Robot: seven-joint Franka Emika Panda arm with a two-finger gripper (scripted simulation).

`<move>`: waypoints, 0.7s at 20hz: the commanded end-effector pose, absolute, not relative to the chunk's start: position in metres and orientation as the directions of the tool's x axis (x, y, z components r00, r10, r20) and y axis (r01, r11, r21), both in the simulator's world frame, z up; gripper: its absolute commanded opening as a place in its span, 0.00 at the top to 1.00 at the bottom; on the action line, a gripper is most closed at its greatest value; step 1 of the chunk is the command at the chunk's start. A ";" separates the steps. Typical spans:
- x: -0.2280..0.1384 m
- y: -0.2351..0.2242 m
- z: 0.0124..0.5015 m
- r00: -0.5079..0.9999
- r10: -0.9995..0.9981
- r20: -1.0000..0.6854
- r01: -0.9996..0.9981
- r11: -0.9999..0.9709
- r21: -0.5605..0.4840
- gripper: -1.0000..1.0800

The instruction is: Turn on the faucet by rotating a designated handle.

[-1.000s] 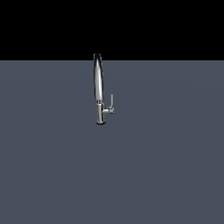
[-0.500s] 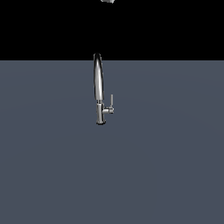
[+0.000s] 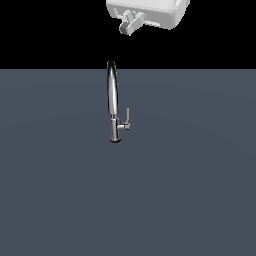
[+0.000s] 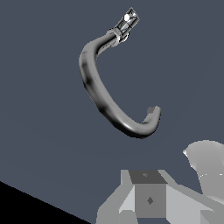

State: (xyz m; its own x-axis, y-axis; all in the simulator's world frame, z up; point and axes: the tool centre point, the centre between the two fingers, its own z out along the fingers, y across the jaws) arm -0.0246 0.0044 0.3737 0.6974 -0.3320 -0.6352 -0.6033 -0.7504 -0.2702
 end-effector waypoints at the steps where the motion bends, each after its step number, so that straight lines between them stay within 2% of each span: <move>1: -0.012 0.003 0.362 0.660 -0.332 -0.674 -0.641 -0.717 -0.275 1.00; 14: 0.047 -0.004 0.289 0.436 -0.280 -0.855 -0.821 -0.514 -0.250 1.00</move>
